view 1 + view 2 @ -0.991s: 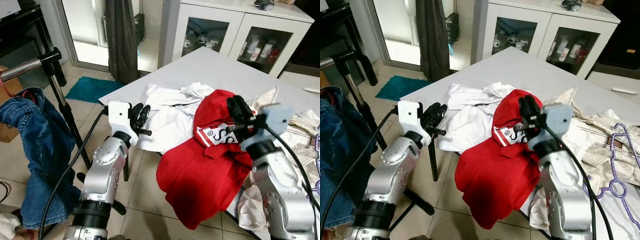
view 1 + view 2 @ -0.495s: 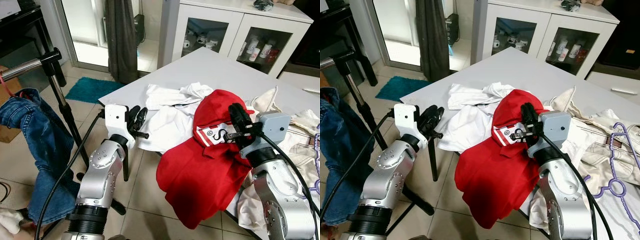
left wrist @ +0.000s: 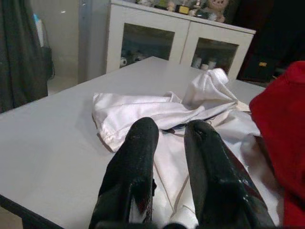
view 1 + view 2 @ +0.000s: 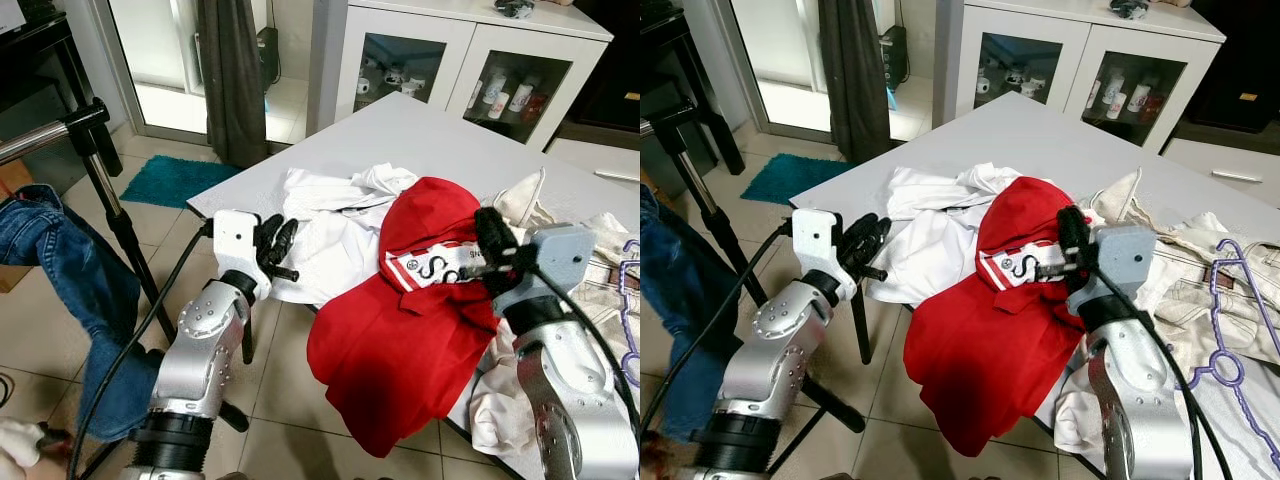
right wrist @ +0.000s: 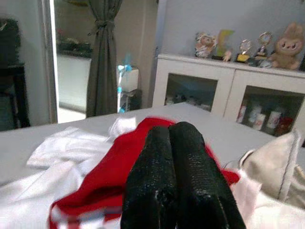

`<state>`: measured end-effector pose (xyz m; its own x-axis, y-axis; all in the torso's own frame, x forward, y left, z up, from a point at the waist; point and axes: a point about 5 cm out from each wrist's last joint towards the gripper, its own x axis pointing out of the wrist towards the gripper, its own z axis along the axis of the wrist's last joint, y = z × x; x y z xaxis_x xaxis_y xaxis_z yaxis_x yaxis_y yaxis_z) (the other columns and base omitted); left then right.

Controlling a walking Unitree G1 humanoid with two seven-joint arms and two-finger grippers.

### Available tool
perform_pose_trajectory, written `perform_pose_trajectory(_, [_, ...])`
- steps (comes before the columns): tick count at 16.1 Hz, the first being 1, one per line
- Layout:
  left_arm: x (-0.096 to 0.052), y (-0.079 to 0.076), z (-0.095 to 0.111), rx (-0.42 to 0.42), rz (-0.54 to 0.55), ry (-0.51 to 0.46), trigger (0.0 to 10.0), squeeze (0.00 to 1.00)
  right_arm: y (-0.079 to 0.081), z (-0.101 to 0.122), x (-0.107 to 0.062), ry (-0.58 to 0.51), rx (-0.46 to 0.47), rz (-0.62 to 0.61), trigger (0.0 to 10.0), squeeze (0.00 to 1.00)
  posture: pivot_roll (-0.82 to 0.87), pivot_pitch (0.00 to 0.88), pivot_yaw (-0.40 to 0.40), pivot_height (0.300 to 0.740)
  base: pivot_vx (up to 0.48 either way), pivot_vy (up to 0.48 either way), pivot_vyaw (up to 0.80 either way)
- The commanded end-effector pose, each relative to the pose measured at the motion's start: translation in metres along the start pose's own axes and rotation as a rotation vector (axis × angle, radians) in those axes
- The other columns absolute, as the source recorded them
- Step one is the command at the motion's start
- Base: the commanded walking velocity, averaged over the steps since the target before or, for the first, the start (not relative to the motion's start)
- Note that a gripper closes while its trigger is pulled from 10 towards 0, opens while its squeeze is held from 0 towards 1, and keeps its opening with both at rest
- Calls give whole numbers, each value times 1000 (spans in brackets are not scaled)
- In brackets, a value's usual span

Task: Hang hanger

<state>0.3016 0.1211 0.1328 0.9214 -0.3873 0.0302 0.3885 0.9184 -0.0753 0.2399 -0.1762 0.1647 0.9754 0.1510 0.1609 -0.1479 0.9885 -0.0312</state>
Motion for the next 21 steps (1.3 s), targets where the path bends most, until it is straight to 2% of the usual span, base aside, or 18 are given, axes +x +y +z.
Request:
perform_pose_trajectory(1, [-4,0,0,19,-26,14,10000,0,2,4,-5,-12,-24,34,10000,0,-20,0,-35,740,0,0,0])
perform_pose_trajectory(4, [-8,2,-1,40,-39,23,10000,0,0,0,-10,10,-40,40,10000,0,-17,0,-34,740,0,0,0])
perform_pose_trajectory(5, [-12,1,-1,50,-50,27,10000,0,-2,-5,-18,36,-36,42,10000,0,-16,0,-31,740,0,0,0])
perform_pose_trajectory(8, [-17,-4,-4,49,-63,37,10000,0,3,-6,-24,39,-23,62,10000,0,-17,0,-27,740,0,0,0])
perform_pose_trajectory(11, [-26,-10,-7,70,-98,51,10000,0,5,-9,-32,56,-50,74,10000,0,-18,0,-27,740,0,0,0])
perform_pose_trajectory(14, [-26,-12,-8,65,-97,56,10000,0,1,-2,-27,21,-46,45,10000,0,-14,0,-33,740,0,0,0])
perform_pose_trajectory(16, [-25,-15,-8,60,-150,62,10000,0,3,-4,-28,24,-57,66,10000,0,-4,0,-46,740,0,0,0])
perform_pose_trajectory(18, [-27,-22,-8,86,-252,74,10000,0,6,-5,-29,15,-89,119,10000,0,4,0,-55,740,0,0,0])
perform_pose_trajectory(21, [-28,-26,-8,94,-280,74,10000,0,5,-5,-24,4,-97,113,10000,0,6,0,-54,740,0,-112,0])
